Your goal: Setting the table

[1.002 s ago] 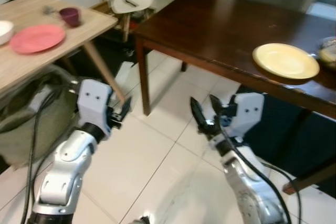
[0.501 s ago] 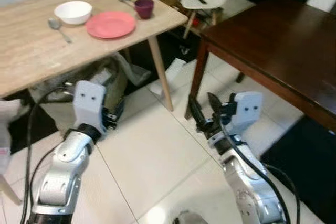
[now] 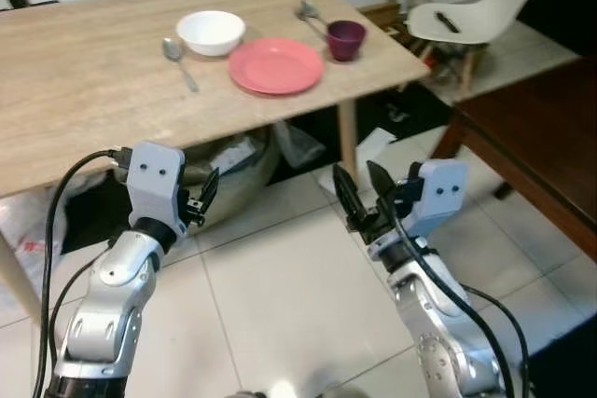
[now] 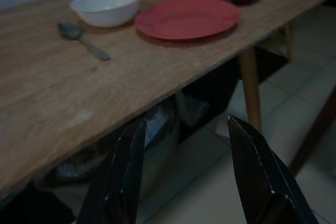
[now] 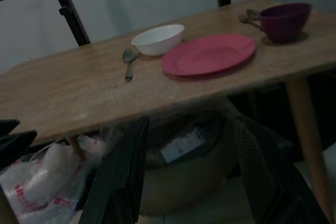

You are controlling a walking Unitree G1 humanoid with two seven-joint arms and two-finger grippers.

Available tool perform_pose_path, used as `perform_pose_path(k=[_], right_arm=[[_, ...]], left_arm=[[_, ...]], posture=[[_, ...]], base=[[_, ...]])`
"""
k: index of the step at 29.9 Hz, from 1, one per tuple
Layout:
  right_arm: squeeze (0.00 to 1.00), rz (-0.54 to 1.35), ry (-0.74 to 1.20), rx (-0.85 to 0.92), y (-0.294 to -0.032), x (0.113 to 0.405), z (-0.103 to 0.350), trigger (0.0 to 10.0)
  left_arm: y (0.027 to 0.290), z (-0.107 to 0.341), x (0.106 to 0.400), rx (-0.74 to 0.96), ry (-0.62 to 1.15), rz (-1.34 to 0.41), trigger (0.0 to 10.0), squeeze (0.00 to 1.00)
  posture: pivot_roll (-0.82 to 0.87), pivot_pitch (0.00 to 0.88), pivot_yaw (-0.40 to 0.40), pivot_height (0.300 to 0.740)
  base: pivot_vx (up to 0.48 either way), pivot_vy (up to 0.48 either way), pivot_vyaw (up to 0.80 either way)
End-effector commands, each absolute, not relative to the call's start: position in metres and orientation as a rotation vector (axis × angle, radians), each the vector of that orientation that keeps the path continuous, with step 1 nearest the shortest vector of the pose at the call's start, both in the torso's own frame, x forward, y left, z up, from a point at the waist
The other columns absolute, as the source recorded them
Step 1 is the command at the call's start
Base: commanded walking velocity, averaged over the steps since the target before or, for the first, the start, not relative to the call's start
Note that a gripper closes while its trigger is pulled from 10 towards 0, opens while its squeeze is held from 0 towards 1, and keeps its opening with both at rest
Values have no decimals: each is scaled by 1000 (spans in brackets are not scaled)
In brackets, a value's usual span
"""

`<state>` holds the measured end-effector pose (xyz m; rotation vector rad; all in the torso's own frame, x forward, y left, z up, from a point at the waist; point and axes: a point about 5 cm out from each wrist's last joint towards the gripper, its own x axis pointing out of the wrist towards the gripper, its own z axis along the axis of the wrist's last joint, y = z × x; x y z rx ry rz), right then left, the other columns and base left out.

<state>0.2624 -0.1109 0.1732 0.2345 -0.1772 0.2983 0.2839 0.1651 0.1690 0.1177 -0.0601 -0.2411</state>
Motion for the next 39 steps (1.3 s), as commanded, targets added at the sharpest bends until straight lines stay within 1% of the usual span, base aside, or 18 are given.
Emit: perform_pose_path(k=[1,9,17,30,36,39], right_arm=[[0,291,-172,235,-114,262,172,10000],[0,292,-175,249,-115,262,173,10000],[0,327,-189,279,-114,262,177,10000],[0,416,-195,274,-107,259,181,10000],[0,468,-163,245,-107,256,177,10000],[0,511,-112,196,-112,251,170,10000]], left_arm=[[164,166,282,125,-50,-243,10000,0],[164,166,282,125,-49,-241,10000,0],[165,166,283,126,-47,-237,10000,0],[166,166,284,130,-47,-234,10000,0],[166,168,283,131,-48,-235,10000,0],[167,170,280,185,-54,-293,10000,0]], posture=[[-110,21,59,740],[-110,22,58,740],[-110,23,58,740],[-106,24,62,740],[-103,21,63,740],[-102,18,63,740]], base=[[480,0,763],[480,0,721],[480,0,0],[480,0,0],[47,0,0],[0,0,0]])
